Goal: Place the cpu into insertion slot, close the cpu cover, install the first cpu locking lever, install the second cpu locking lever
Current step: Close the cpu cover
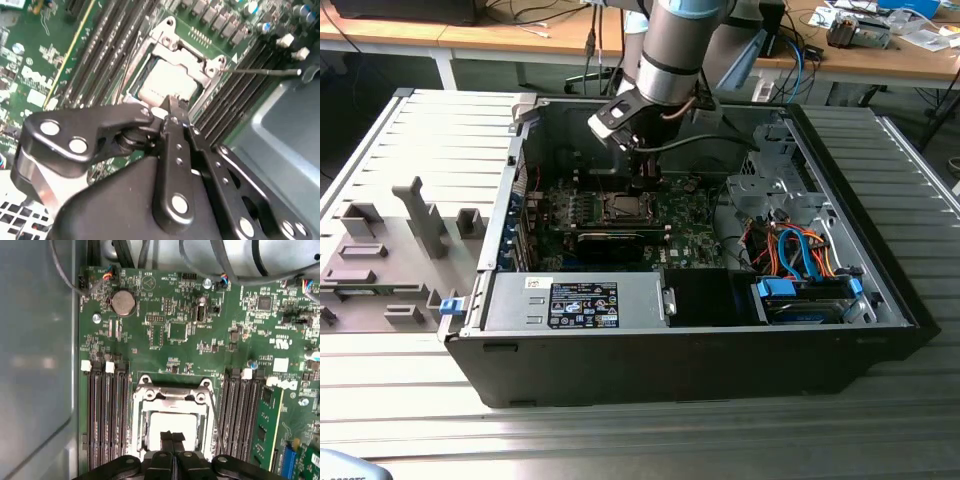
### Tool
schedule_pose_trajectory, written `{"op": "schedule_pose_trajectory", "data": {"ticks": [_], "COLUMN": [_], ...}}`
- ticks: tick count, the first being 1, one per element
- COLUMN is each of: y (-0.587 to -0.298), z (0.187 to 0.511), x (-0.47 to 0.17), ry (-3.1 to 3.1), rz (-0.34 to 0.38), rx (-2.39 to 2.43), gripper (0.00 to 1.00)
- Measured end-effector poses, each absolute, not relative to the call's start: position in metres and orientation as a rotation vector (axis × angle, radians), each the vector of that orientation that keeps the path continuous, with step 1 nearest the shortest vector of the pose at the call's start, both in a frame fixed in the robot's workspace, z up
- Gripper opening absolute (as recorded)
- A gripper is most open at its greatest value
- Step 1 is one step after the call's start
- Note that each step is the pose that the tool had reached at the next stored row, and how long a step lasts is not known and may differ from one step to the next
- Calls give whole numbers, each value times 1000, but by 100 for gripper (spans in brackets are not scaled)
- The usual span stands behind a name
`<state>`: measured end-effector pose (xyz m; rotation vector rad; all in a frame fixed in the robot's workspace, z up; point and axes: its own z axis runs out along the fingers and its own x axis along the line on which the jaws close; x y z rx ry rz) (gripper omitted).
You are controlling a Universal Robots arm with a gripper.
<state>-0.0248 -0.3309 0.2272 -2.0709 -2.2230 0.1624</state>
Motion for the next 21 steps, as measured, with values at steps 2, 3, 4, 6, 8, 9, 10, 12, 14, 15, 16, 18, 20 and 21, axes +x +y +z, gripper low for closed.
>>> {"op": "schedule_pose_trajectory", "data": {"ticks": [2,3,4,6,8,9,10,12,14,15,16,18,20,21], "y": [-331,-331,-331,-331,-331,-331,-331,-331,-331,-331,-331,-331,-331,-331], "z": [230,231,232,237,242,244,247,255,259,259,259,259,259,259], "x": [-20,-19,-19,-19,-19,-19,-18,-18,-19,-18,-18,-18,-18,-18], "ry": [-2219,-2219,-2219,-2219,-2219,-2219,-2219,-2219,-2219,-2219,-2219,-2219,-2219,-2219], "rz": [169,169,170,170,170,170,170,170,170,170,169,170,170,170], "rx": [-2067,-2067,-2067,-2067,-2067,-2067,-2067,-2067,-2067,-2067,-2067,-2067,-2067,-2067], "gripper": [11,11,11,11,11,11,11,11,11,11,11,11,11,11]}}
